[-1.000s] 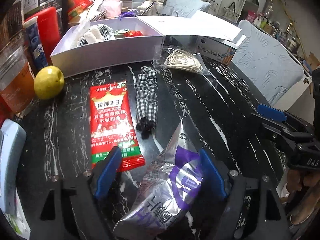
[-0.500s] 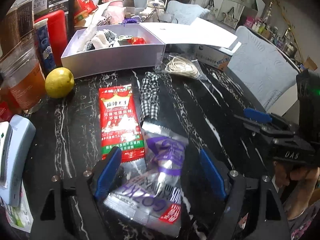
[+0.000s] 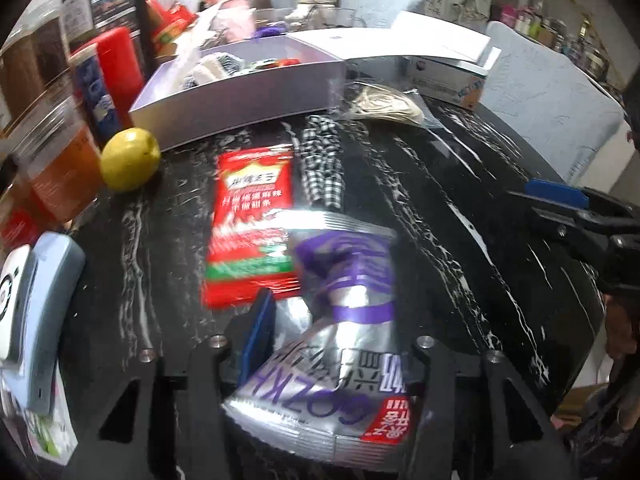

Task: Organize soft objects
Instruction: 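Close the right gripper on the red spicy packet while the left gripper holds the chip bag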

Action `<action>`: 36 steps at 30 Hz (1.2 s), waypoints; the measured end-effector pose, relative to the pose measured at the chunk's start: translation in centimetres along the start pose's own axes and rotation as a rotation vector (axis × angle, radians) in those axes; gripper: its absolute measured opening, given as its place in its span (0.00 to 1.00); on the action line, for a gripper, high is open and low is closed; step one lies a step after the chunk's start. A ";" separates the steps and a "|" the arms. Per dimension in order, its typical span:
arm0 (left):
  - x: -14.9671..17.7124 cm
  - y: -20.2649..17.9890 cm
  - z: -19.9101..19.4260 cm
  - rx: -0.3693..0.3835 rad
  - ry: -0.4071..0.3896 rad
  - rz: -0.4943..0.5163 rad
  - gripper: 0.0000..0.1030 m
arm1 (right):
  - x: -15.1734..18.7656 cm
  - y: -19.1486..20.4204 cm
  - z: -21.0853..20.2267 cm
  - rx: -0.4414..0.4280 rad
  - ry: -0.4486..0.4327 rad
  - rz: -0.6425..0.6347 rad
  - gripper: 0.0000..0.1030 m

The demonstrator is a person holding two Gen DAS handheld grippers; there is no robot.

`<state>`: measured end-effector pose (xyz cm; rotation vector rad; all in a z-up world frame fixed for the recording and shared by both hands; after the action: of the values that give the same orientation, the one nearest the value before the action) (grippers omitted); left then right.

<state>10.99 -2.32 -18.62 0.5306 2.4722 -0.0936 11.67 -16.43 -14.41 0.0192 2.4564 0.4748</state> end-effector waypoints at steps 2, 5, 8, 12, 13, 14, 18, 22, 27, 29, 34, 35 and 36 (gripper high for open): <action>0.0 0.1 -0.1 0.013 -0.010 0.001 0.43 | 0.0 0.0 0.0 0.001 0.000 -0.001 0.88; 0.0 0.3 -0.8 0.065 -0.032 -0.035 0.43 | 0.0 0.2 0.1 -0.006 0.008 0.006 0.88; -0.6 0.4 -2.1 0.065 -0.073 -0.044 0.43 | 0.0 0.5 0.3 -0.009 0.016 0.006 0.88; -1.2 1.8 -3.4 0.048 -0.106 -0.074 0.43 | 0.0 1.4 0.8 -0.017 0.023 -0.021 0.88; -1.2 2.4 -3.6 0.037 -0.111 -0.082 0.43 | -0.1 1.7 0.9 -0.021 0.021 -0.027 0.88; -1.2 2.9 -3.7 0.023 -0.114 -0.090 0.43 | -0.1 2.1 1.1 -0.026 0.023 -0.031 0.88; -1.0 5.1 -4.0 -0.022 -0.125 -0.133 0.43 | -0.5 3.6 1.8 -0.051 0.031 -0.053 0.88; -0.6 7.1 -4.3 -0.066 -0.136 -0.170 0.43 | -0.8 6.0 2.6 -0.082 0.035 -0.099 0.88; -0.2 8.9 -4.6 -0.076 -0.153 -0.195 0.43 | -1.4 8.3 3.8 -0.109 0.040 -0.119 0.86; 0.0 9.8 -4.6 -0.091 -0.157 -0.207 0.43 | -1.7 9.3 4.3 -0.125 0.043 -0.123 0.82; 0.4 12.0 -5.4 -0.104 -0.167 -0.243 0.43 | -1.7 12.2 5.8 -0.184 0.073 -0.137 0.73; 0.5 12.3 -5.6 -0.111 -0.170 -0.246 0.43 | -1.6 12.9 6.1 -0.191 0.081 -0.147 0.73; 0.6 12.7 -5.8 -0.116 -0.172 -0.250 0.43 | -1.6 13.5 6.5 -0.195 0.087 -0.160 0.73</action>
<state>12.43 10.59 -13.55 0.1557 2.3465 -0.0908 15.38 -1.81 -13.67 -0.2818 2.4606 0.6528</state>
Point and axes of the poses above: each gripper's, at about its wrist camera, not at the fingertips, and z roughly the way its jaws point, y to its left, x to its underside, the point moved 8 cm from there along z, roughly the way its jaws point, and after that the axes turned 9 degrees about z, right-handed, at the moved point
